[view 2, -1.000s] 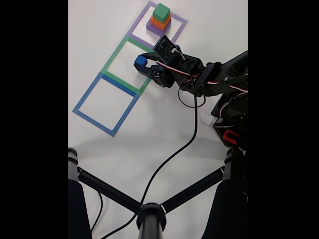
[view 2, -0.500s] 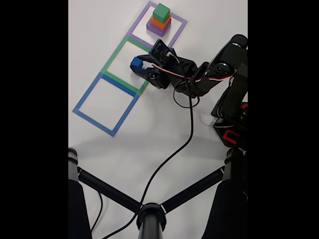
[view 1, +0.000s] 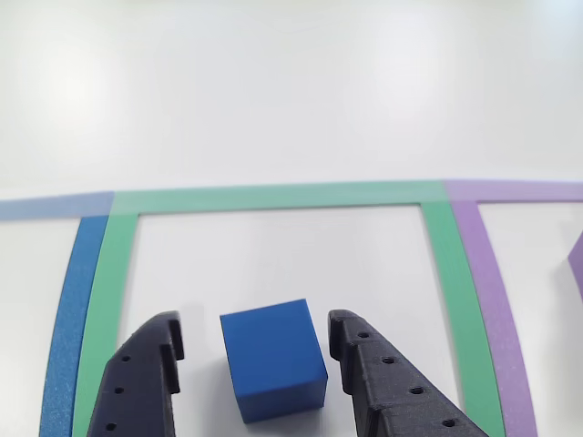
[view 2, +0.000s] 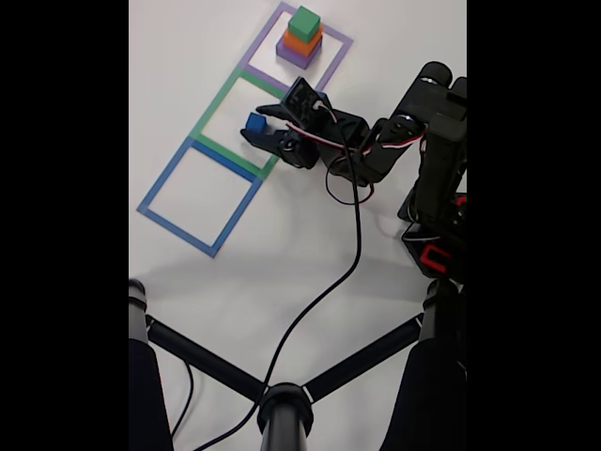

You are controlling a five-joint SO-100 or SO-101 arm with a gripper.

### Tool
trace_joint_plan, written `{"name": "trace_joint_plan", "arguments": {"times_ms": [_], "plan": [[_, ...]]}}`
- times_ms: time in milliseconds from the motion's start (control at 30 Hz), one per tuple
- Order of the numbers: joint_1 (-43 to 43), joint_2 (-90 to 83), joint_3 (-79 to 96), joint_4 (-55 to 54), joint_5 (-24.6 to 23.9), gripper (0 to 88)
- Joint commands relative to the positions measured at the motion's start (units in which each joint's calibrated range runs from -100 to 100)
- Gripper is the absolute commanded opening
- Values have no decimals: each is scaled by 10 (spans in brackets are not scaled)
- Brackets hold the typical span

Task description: Tower of hanoi

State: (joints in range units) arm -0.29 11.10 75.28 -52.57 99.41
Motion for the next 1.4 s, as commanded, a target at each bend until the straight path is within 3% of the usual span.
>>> {"name": "trace_joint_plan", "arguments": {"times_ms": [0, 233, 400, 467, 667, 833, 1067, 1367], "plan": [[2, -10, -9, -15, 6, 221], [6, -111, 22, 32, 6, 247], [12, -265, 48, 151, 6, 199], [19, -338, 51, 233, 6, 113], [58, -522, 41, 485, 6, 1], [102, -659, 10, 698, 6, 0], [156, -715, -186, 1031, 6, 19], [212, -727, -365, 1242, 6, 1]]}}
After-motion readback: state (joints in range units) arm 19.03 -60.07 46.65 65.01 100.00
